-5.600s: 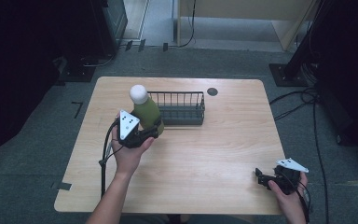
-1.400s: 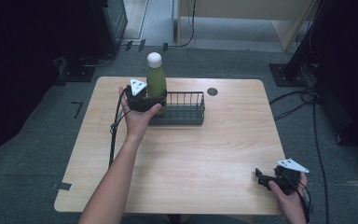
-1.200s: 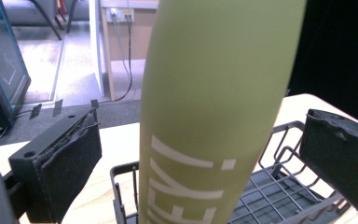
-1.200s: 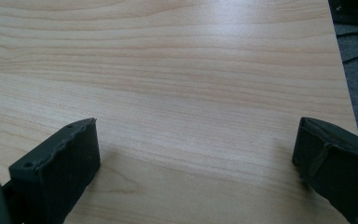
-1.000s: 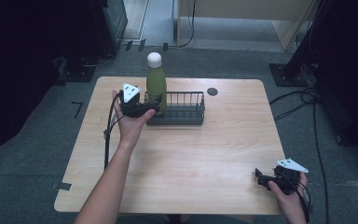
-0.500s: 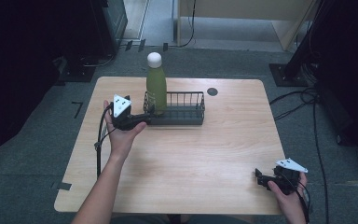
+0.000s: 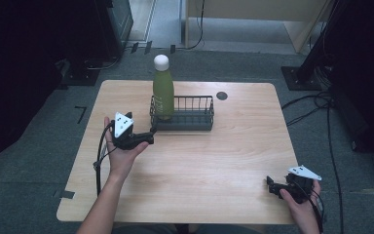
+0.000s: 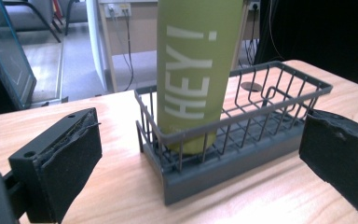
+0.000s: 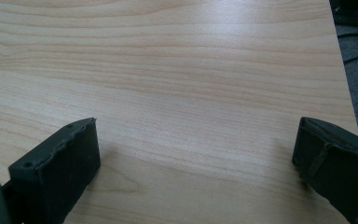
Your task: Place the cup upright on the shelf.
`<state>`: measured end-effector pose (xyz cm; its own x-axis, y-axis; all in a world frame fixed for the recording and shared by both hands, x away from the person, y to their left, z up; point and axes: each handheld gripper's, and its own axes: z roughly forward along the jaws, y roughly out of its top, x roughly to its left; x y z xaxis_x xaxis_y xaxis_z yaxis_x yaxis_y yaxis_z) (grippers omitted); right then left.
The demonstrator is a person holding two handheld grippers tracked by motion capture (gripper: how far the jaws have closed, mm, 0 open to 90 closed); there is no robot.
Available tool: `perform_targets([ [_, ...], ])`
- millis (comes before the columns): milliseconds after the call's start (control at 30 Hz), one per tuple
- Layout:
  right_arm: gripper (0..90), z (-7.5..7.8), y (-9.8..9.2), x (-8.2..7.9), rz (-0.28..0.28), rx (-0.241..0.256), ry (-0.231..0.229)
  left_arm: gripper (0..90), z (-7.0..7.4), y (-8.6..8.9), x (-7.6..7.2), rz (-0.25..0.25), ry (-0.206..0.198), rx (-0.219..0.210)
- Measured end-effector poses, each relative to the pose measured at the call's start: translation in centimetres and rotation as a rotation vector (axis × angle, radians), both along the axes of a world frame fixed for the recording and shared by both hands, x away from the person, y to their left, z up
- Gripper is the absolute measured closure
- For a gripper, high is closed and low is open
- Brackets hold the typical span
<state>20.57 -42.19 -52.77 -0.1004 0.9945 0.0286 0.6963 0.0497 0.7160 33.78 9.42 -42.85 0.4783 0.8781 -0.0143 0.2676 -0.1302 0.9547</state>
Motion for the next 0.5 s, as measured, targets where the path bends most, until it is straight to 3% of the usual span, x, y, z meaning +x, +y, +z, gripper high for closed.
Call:
perform_targets([
  [500,0.3,0.0,0.0,0.0,-0.001,-0.001,0.002,0.0,-2.8,2.2,-2.6,0.008,0.063,0.048],
])
